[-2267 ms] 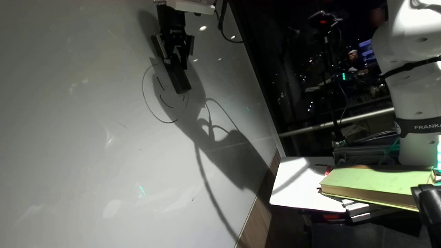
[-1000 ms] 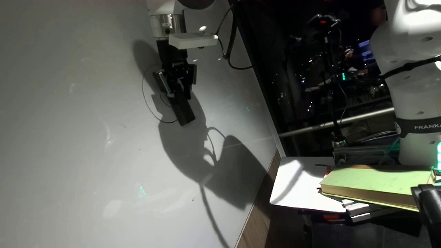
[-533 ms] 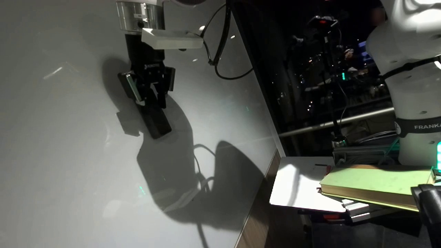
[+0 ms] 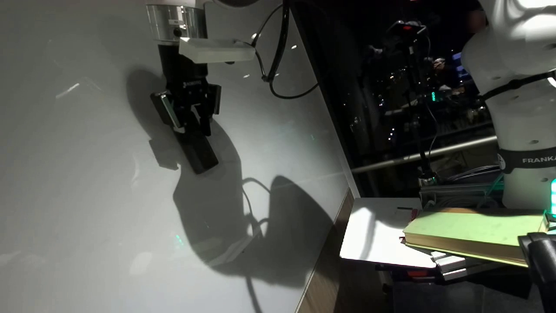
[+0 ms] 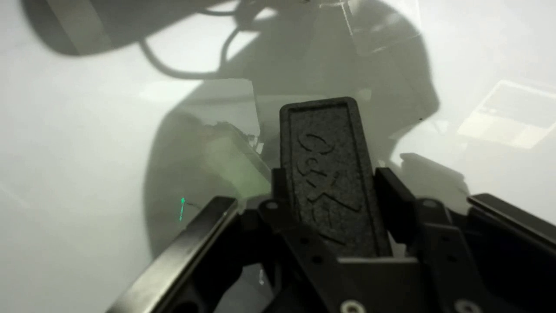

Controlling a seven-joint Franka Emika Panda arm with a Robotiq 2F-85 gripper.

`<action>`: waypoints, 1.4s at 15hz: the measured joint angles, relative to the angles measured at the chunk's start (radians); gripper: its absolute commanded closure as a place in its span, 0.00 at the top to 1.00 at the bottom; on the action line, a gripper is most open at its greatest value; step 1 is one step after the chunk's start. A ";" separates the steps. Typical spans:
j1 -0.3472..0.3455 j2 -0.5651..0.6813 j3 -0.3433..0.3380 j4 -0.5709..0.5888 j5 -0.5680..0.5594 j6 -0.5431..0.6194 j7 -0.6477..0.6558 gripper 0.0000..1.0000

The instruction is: Use the duster to wipe the white board

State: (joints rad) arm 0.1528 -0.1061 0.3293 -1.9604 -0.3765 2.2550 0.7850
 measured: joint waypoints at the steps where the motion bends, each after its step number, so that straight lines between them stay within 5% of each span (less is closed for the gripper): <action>1: 0.000 0.000 -0.005 0.007 0.003 -0.017 -0.004 0.27; 21: -0.020 -0.069 -0.084 0.211 0.004 -0.308 -0.087 0.27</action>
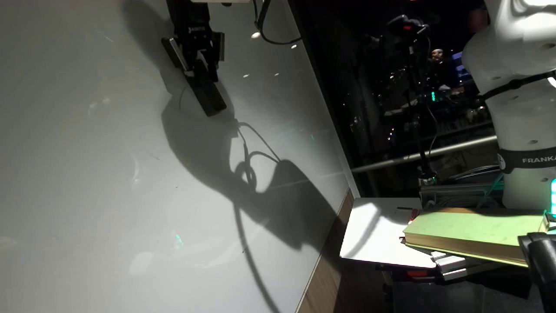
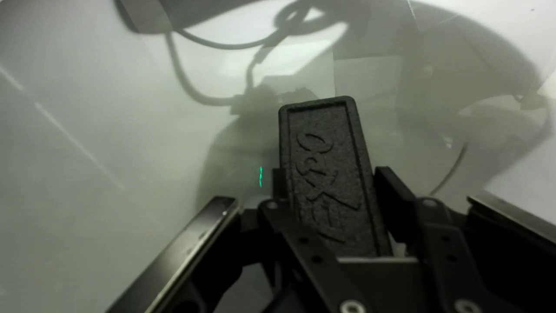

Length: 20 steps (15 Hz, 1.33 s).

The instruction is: Use the duster to wipe the white board

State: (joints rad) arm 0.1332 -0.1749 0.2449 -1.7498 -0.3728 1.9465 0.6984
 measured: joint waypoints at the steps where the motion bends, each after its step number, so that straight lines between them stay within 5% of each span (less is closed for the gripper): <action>1: 0.001 0.003 0.001 0.026 0.000 -0.018 -0.007 0.27; 10: 0.045 0.099 0.062 0.227 -0.012 -0.130 -0.007 0.27; 20: 0.062 0.122 0.044 0.076 -0.006 -0.043 0.010 0.27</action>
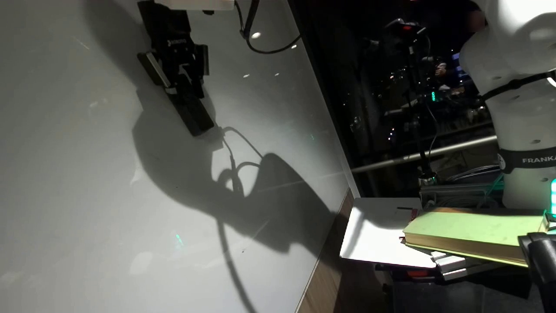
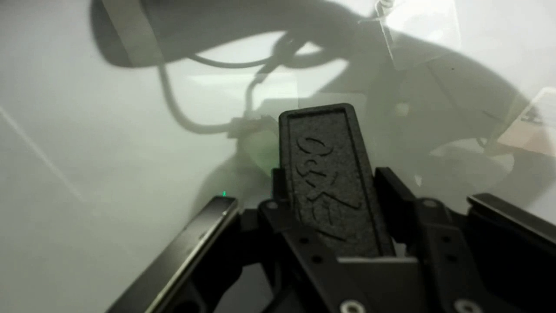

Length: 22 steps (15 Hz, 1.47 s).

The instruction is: Use the duster to wipe the white board

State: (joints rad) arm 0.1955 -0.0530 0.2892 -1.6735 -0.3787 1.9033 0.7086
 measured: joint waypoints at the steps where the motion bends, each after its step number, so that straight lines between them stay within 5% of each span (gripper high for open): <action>1: 0.000 -0.001 -0.007 -0.016 0.005 0.007 -0.001 0.27; 9: 0.003 -0.117 -0.039 -0.403 0.160 0.213 -0.097 0.27; 15: -0.019 -0.232 -0.040 -0.709 0.169 0.243 -0.158 0.27; 22: -0.111 -0.138 -0.068 -0.868 0.161 0.247 -0.203 0.27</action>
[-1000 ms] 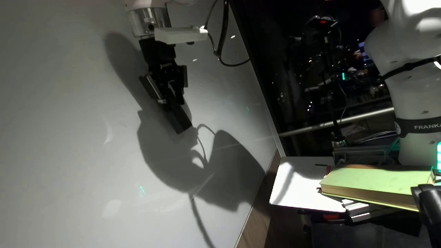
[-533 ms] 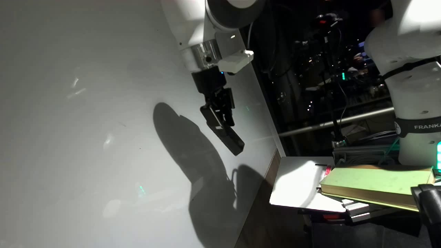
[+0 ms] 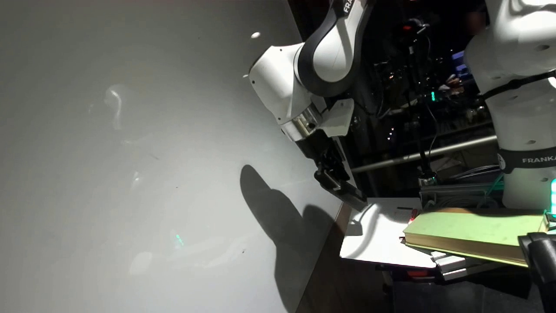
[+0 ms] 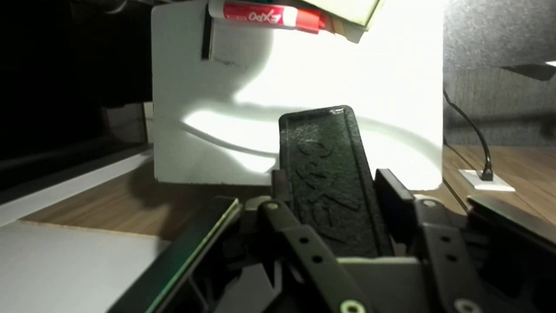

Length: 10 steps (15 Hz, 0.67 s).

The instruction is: Use the duster to wipe the white board

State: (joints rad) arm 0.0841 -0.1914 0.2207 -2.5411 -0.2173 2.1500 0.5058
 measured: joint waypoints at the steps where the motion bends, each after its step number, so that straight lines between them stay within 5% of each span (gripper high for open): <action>1: -0.008 0.029 -0.007 -0.009 -0.006 0.001 0.000 0.27; 10: -0.025 0.271 -0.088 0.033 -0.031 0.003 -0.020 0.27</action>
State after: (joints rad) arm 0.0594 0.0794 0.1327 -2.5080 -0.2480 2.1526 0.4859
